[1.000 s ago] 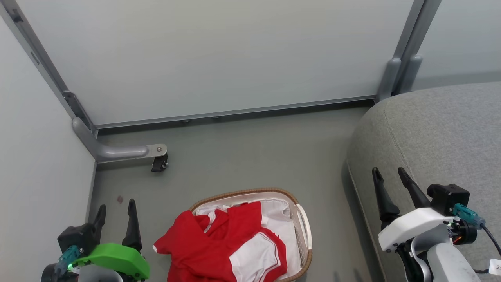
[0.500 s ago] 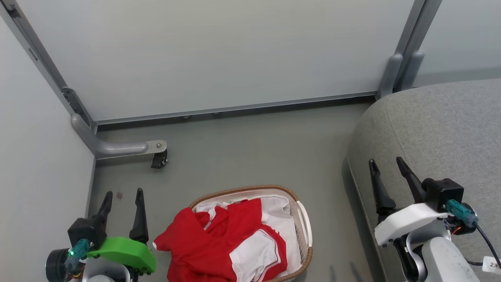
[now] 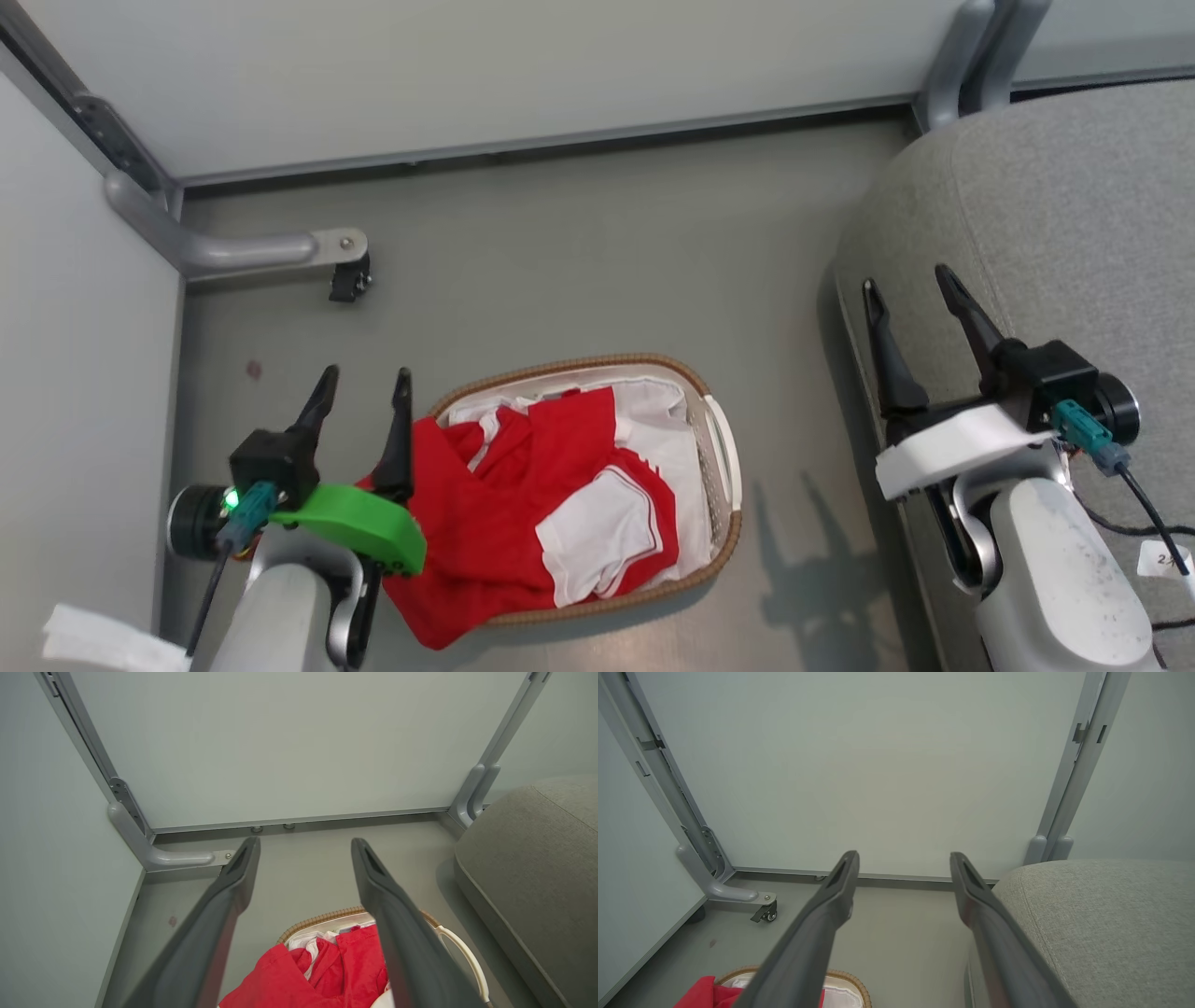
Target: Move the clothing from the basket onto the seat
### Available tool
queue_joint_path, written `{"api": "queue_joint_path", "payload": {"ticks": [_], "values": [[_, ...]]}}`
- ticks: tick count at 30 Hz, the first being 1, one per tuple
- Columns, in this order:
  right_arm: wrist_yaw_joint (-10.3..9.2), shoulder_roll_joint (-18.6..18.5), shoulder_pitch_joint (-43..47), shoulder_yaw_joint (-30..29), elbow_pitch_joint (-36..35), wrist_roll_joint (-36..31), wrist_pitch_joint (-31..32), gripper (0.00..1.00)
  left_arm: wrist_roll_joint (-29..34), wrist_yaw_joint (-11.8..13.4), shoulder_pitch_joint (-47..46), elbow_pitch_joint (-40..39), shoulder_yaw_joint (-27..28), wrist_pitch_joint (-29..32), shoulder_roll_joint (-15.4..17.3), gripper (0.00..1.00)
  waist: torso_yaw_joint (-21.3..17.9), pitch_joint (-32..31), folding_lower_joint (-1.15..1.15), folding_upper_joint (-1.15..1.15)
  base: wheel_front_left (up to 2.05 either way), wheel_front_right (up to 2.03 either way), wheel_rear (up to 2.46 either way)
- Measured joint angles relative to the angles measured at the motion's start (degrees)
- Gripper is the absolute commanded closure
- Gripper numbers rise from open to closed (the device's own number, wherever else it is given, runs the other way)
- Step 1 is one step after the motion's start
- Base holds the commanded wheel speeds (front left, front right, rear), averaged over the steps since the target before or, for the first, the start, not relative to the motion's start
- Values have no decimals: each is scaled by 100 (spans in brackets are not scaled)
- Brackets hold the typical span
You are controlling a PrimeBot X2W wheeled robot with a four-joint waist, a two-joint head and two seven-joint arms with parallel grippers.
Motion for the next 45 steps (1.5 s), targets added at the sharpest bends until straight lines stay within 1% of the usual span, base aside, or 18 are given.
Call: {"api": "queue_joint_path", "payload": {"ticks": [4, 10, 14, 17, 26, 33, 38, 41, 45], "values": [[1, 0, -346, 103, -194, -90, -47, 0, -138, -7, -502, 189, -608, -42, 177, 0, -58, 495, 0, 0, 0, 0, 0], [1, -1, -807, 190, -532, -269, -104, 0, -282, -7, -1218, 511, -1350, -99, 442, 0, -167, 1253, 0, 0, 0, 0, 0], [1, -1, -1092, 258, -742, -338, -132, 0, -463, -7, -1633, 748, -1771, -136, 578, 0, -254, 1776, 0, 0, 0, 0, 0], [1, -2, -1265, 344, -876, -394, -133, 0, -680, -7, -1883, 937, -1979, -135, 653, 0, -327, 2143, 1, 0, 0, 0, 0], [1, -4, -1675, 463, -1199, -260, -140, 0, -1139, -8, -2561, 1726, -3031, -136, 999, 0, -568, 3090, 1, 0, 0, 0, 0], [1, -4, -1739, 565, -1341, -179, -140, 0, -1564, -8, -3030, 2601, -3704, -136, 1068, 0, -755, 3671, 1, 0, 0, 0, 0], [1, -3, -1746, 636, -1410, -113, -140, 0, -1879, 5, -3327, 3150, -4116, -143, 1070, 0, -883, 3958, 1, 0, 0, 0, 0], [1, -1, -1745, 660, -1427, -81, -140, 0, -2087, 5, -3516, 3333, -4311, -143, 1093, 0, -949, 4069, 0, 0, 0, 0, 0], [1, 0, -1745, 690, -1410, -46, -140, 0, -2337, -7, -3533, 3315, -4608, -141, 990, 0, -1018, 4127, 0, 0, 0, 0, 0]]}}
